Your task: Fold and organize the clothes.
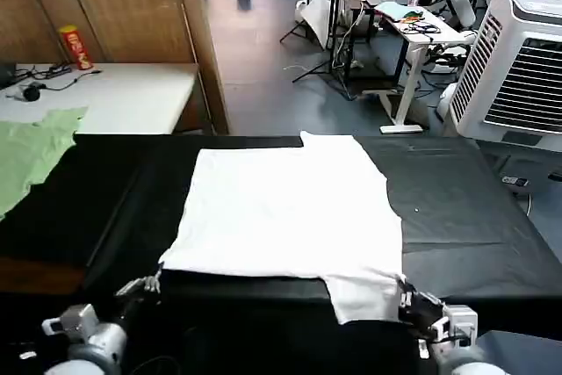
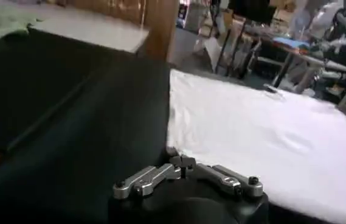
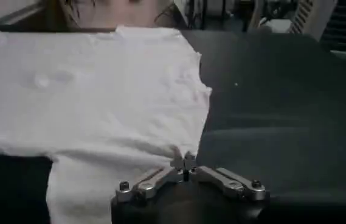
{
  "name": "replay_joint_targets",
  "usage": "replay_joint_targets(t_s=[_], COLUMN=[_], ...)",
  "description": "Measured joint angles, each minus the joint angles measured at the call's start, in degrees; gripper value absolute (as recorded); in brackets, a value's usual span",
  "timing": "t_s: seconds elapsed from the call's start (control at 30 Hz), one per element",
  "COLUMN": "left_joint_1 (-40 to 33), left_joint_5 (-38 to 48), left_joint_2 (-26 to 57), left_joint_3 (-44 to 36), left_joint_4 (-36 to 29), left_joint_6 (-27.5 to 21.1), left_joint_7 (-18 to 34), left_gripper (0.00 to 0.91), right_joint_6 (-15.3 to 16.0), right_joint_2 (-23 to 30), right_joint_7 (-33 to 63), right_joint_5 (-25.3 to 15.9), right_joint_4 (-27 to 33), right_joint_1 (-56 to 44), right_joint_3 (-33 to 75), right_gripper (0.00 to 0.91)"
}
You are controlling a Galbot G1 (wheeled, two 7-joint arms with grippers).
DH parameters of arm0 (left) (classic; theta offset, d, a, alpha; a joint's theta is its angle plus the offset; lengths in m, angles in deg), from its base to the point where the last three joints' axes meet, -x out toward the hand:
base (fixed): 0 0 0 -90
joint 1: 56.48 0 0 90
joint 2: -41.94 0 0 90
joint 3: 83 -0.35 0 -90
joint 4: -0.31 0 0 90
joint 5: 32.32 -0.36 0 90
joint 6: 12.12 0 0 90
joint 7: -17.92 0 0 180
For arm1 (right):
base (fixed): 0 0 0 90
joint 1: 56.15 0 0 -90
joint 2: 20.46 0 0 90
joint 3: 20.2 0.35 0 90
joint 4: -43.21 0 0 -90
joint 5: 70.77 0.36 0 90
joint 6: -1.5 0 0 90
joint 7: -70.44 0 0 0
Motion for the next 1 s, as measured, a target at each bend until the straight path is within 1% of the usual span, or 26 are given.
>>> replay_joint_targets(t_s=[0.13, 0.4, 0.67, 0.8, 1.0], left_joint_1=[-4.45, -11.96, -18.49, -21.48, -24.08], left_joint_5=[-1.45, -3.68, -7.09, -7.57, -8.02], left_joint_2=[-0.74, -0.24, 0.69, 1.31, 1.70], left_joint_3=[-1.36, -3.95, -6.77, -7.94, -8.99], left_joint_4=[2.40, 8.44, 15.18, 18.32, 21.75], left_joint_6=[0.28, 0.61, 1.04, 1.14, 1.25], left_joint_7=[0.15, -0.06, -0.17, -0.41, -0.52], left_gripper=[0.000, 0.000, 0.000, 0.000, 0.000], right_joint_6=[-1.70, -3.00, -3.95, -4.91, -6.54], right_joint_2=[-1.38, -2.72, -2.62, -2.29, -1.56], right_joint_7=[-0.61, -2.05, -3.17, -4.05, -5.33], right_joint_5=[0.64, 0.22, -1.62, -2.60, -4.17], right_joint_4=[4.56, 13.06, 21.46, 25.16, 30.15], right_joint_1=[6.20, 15.77, 23.44, 26.65, 31.06], right_joint_3=[-1.40, -5.29, -8.25, -9.54, -11.53], right_gripper=[0.000, 0.000, 0.000, 0.000, 0.000])
